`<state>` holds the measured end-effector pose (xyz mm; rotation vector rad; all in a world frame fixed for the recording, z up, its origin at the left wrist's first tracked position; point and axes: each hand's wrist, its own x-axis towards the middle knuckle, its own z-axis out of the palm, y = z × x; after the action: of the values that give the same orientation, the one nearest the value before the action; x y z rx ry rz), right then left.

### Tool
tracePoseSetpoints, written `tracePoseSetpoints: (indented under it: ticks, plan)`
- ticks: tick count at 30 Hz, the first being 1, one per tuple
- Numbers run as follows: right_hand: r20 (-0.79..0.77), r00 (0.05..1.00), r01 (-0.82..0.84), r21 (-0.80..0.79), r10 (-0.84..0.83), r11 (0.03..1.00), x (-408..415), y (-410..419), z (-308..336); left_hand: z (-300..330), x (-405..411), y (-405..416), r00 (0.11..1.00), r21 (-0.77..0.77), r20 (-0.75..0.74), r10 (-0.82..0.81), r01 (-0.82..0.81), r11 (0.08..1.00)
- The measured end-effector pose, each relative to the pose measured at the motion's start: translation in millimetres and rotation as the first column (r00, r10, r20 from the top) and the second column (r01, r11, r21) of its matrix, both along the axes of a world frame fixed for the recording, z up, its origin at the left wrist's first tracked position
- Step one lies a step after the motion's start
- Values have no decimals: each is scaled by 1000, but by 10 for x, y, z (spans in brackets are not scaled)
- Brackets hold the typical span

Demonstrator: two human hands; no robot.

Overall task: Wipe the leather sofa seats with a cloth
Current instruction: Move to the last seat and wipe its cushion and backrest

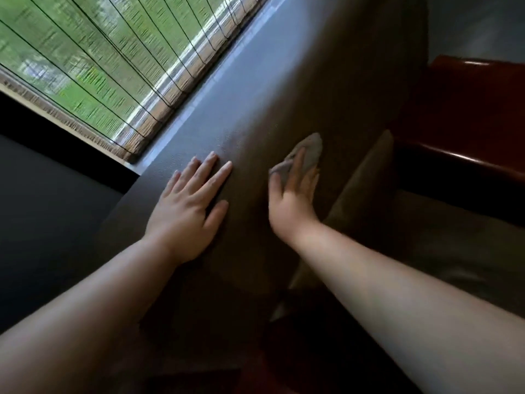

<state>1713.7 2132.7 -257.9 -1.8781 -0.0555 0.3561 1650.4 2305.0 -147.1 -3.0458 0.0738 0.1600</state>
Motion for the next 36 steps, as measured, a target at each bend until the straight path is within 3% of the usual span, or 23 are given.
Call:
tracePoseSetpoints:
  ticks: [2, 4, 5, 9, 12, 14, 17, 21, 23, 27, 29, 32, 34, 36]
  plan:
    - [146, 976, -155, -60, 162, 986, -763, 198, -50, -79, -79, -1, 998, 46, 64, 4, -7, 999]
    - [182, 957, -216, -81, 228, 973, -1082, 328, -147, -151, -51, -20, 993, 63, 116, 1, -8, 998]
    - [176, 965, -183, -68, 192, 981, -988, 362, -154, -179, -38, -20, 991, 67, 133, -4, -5, 998]
    - [162, 957, 237, 48, -242, 970, -19, 270, -41, -270, -50, 21, 980, 68, 197, -26, 13, 998]
    - [164, 927, 332, 53, -337, 942, 133, 280, -122, -294, -45, 12, 973, 58, 227, -27, 14, 998]
    - [264, 930, 249, 64, -257, 966, -336, 391, -181, -308, -33, 18, 967, 37, 251, -39, 31, 999]
    - [316, 946, -68, -12, 68, 998, -1139, 412, -290, -327, -43, 35, 961, 20, 273, -47, 43, 999]
    - [432, 901, 9, -114, 41, 993, -639, 205, -547, -336, -37, 33, 959, 8, 282, -43, 43, 999]
    - [388, 918, 118, -64, -84, 991, -232, 94, -644, -317, -43, 35, 958, 6, 282, -46, 46, 999]
    - [29, 942, 331, 56, -333, 942, 399, -182, -813, -316, -47, 33, 952, 15, 302, -52, 50, 999]
    - [-31, 948, 316, 12, -316, 949, 245, -170, -910, -321, -54, 34, 950, 9, 307, -52, 52, 999]
    - [-103, 974, 199, -22, -200, 980, -688, 99, -1085, -316, -58, 34, 948, 9, 316, -50, 49, 999]
    - [-65, 995, 74, -41, -76, 996, -1366, 292, -1159, -312, -64, 39, 948, 11, 314, -43, 42, 999]
    - [-28, 999, 28, -79, -31, 996, -1460, 293, -1234, -310, -54, 31, 949, 8, 313, -41, 40, 999]
